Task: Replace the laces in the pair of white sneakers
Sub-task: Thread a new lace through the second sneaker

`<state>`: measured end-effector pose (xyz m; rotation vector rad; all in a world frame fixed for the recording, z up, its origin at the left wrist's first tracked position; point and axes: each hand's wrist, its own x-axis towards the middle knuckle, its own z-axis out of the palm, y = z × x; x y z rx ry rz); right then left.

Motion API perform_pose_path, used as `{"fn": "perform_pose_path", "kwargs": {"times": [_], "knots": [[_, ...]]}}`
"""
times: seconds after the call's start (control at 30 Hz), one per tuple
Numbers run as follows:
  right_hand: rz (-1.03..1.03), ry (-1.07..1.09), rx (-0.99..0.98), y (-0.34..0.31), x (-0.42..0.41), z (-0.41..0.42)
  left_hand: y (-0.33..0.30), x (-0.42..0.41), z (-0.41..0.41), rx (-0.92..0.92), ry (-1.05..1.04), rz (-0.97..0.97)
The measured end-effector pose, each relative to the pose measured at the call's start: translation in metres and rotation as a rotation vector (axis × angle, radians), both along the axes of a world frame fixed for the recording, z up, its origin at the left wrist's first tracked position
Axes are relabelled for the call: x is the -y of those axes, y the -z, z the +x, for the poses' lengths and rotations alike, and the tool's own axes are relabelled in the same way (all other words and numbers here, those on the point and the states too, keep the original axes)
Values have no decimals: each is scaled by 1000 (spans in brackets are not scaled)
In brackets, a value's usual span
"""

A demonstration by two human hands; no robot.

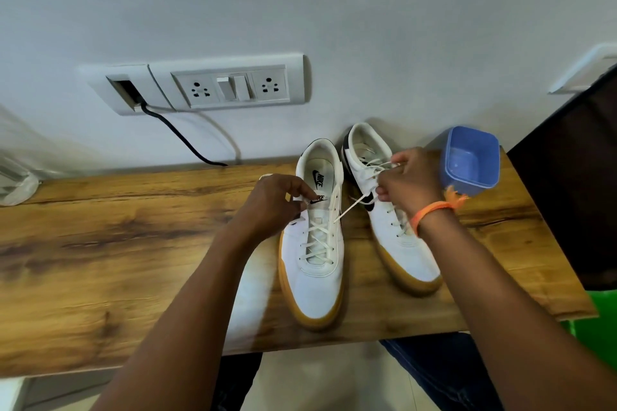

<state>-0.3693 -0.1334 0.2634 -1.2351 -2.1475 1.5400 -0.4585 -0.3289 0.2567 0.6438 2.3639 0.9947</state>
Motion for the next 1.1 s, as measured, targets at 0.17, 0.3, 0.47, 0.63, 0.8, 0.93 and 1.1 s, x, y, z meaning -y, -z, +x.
{"fn": "perform_pose_path", "kwargs": {"times": [0.17,0.3,0.47,0.63,0.8,0.93,1.1], "knots": [[-169,117,-127,-3,-17,-2,0,0,0,26,-2,6],[-223,50,-145,-10,-8,-3,3,1,-1,-3,64,-75],[-406,-127,-128,-22,1,1,7,3,4,237,90,-208],[-383,-393,169,-19,11,6,-15,10,-5,293,-1,-90],[-66,-342,161,-18,14,8,-55,9,-1,456,-66,429],[-240,-358,-116,-32,21,-1,-64,8,0,518,20,583],[-653,-508,-231,-34,40,-3,-59,4,3,369,2,586]]}}
